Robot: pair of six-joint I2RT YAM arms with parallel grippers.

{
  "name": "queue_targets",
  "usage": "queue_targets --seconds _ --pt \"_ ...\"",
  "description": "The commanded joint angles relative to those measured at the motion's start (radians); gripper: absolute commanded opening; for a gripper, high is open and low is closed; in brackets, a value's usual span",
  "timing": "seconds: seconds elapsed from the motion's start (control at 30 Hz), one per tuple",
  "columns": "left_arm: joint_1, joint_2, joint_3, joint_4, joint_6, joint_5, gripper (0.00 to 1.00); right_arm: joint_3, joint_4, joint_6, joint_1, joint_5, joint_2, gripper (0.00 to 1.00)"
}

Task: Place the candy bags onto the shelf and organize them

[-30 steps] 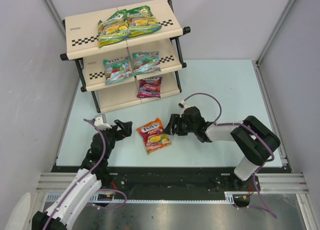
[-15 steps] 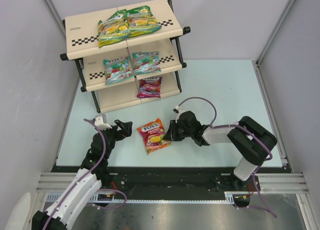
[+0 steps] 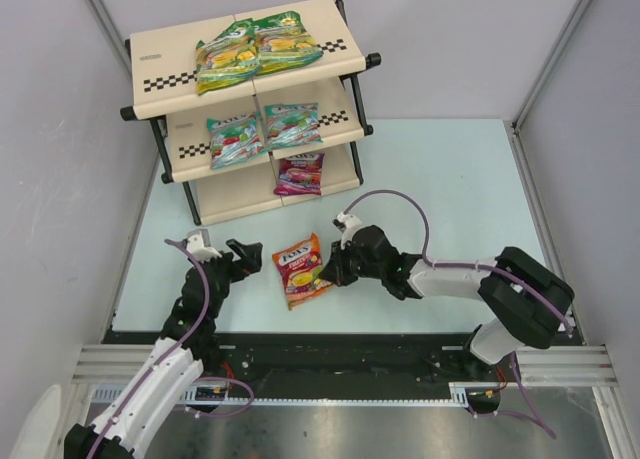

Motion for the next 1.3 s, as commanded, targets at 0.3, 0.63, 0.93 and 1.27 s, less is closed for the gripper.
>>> queue_targets --seconds 0.3,0.63,0.93,1.27 --pt "-0.004 -0.162 0.032 -0.152 -0.116 -0.191 1.00 0.334 0.018 -0.389 0.050 0.054 0.063 0.00" --pt "-0.004 -0.218 0.038 -0.201 -0.122 -0.289 1.00 0.626 0.053 -0.466 0.021 -0.099 0.276 0.00" --pt "-0.006 -0.279 0.052 -0.256 -0.121 -0.355 1.00 0.977 -0.076 -0.502 -0.008 -0.170 0.517 0.00" --pt "-0.004 -0.268 0.037 -0.241 -0.110 -0.349 1.00 1.100 -0.065 -0.532 -0.028 -0.029 0.664 0.00"
